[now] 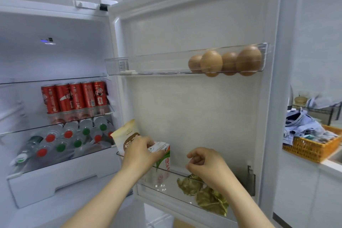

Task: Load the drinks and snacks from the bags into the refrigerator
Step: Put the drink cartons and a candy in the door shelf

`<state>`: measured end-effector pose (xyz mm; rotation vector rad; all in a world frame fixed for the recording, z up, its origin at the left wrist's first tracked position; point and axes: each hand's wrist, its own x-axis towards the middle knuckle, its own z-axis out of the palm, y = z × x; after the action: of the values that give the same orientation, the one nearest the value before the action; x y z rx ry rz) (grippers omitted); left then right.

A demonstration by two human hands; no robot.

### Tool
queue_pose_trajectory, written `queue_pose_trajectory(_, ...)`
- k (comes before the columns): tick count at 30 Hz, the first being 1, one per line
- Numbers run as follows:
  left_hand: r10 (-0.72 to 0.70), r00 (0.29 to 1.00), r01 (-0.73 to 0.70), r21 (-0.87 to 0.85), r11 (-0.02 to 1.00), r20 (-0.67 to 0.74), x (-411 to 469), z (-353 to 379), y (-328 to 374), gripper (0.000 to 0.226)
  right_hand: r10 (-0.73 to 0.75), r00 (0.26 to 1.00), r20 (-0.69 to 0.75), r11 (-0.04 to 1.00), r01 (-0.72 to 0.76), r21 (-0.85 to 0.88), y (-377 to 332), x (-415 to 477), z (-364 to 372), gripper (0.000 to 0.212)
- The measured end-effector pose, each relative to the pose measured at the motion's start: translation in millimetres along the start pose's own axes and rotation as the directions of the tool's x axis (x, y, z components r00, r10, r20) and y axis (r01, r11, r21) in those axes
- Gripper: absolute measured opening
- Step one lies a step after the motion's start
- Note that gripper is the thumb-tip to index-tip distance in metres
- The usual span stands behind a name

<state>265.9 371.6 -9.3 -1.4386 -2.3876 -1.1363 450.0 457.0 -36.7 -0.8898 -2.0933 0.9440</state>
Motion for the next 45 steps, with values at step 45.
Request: queue_pose_trajectory(45,0.661,0.745,-0.577,-0.409,0.706,0.089,-99.1,-16.8,45.7,0.028,-0.113,0.918,-0.381,0.651,-0.221,-0.726,-76.0,-194.5,-74.2,0.02)
